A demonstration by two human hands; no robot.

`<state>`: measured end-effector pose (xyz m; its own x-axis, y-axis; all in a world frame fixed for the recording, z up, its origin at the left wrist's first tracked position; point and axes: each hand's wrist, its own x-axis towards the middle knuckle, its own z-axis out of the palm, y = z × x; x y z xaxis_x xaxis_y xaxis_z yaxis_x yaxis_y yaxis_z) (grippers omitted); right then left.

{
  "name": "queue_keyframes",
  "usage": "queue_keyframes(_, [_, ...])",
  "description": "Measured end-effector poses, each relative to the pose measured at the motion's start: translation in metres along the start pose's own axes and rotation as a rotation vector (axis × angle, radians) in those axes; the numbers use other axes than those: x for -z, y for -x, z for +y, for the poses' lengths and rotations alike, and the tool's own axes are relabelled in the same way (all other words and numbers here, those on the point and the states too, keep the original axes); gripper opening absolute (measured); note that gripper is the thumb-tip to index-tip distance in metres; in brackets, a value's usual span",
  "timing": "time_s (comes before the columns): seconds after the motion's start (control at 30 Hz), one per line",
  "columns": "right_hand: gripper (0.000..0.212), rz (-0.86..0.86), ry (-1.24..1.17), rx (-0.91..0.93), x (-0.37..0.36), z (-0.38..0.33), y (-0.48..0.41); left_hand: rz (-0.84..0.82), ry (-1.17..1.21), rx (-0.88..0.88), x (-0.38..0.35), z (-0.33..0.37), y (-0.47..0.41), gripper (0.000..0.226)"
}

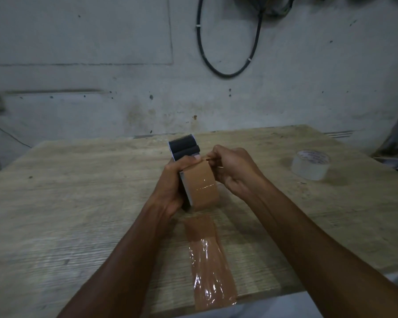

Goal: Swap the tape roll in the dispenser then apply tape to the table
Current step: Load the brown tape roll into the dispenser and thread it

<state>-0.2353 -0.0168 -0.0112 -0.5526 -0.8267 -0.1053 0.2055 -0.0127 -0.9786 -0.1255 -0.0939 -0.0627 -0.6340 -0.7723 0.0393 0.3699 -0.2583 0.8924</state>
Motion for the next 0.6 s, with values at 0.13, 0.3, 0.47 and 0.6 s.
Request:
queue_keyframes(0.13, [0.012, -0.006, 0.011, 0.016, 0.0, 0.002, -0.002, 0.013, -0.03, -0.016, -0.001, 0.001, 0.001, 0.05])
queue_keyframes(0.3, [0.018, -0.07, 0.123, 0.015, 0.009, -0.004, -0.004, -0.007, -0.057, -0.052, -0.001, -0.001, -0.001, 0.047])
queue_keyframes(0.47, [0.011, -0.12, 0.115, -0.045, 0.013, -0.013, -0.006, -0.012, -0.062, -0.066, -0.003, -0.002, 0.0, 0.058])
queue_keyframes(0.6, [0.015, -0.142, 0.134, -0.053, 0.013, -0.015, -0.009, -0.011, -0.065, -0.072, -0.003, -0.001, 0.0, 0.066])
